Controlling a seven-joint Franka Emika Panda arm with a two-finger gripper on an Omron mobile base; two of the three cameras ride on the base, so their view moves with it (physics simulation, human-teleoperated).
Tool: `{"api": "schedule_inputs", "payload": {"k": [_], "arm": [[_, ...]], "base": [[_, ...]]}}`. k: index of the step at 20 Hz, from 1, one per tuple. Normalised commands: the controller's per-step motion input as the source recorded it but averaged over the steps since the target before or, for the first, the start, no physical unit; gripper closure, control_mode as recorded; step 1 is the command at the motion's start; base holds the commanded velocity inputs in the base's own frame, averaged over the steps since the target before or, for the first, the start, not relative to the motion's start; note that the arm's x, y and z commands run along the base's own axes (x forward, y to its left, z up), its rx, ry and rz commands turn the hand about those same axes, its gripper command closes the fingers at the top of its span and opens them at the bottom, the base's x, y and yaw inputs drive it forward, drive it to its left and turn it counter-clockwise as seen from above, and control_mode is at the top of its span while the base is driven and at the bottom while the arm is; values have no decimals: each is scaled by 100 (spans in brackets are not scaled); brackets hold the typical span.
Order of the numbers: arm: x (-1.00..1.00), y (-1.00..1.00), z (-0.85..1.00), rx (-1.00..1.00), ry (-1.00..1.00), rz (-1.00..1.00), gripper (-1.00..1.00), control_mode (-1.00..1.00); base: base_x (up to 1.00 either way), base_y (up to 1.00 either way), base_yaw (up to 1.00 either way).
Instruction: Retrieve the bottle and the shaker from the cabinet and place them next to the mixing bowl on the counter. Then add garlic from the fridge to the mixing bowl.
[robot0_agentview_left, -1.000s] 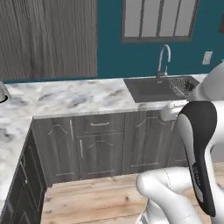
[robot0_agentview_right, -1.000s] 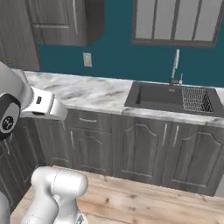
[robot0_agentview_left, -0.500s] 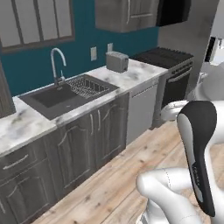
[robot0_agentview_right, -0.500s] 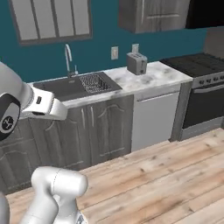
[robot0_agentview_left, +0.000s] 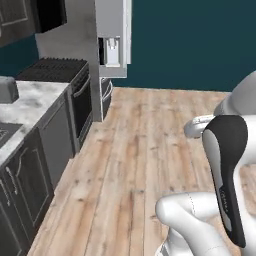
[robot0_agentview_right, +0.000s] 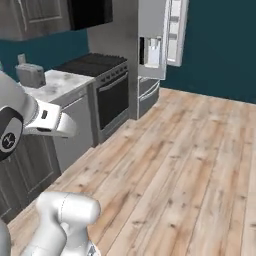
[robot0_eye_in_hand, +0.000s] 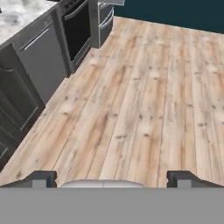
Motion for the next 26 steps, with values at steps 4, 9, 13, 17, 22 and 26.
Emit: {"api": "schedule_inputs", "payload": {"k": [4, 9, 13, 17, 22, 26], "arm": [[0, 0, 0, 0, 0, 0, -100, 100], [0, 0, 0, 0, 0, 0, -100, 100], [0, 0, 0, 0, 0, 0, -100, 100], [0, 0, 0, 0, 0, 0, -100, 100], [0, 0, 0, 0, 0, 0, -100, 100], [0, 0, 0, 0, 0, 0, -100, 100]], "base": [[14, 16, -88], [67, 13, -60], [100, 5, -10], [100, 0, 5], [100, -1, 10], [100, -9, 10]]}}
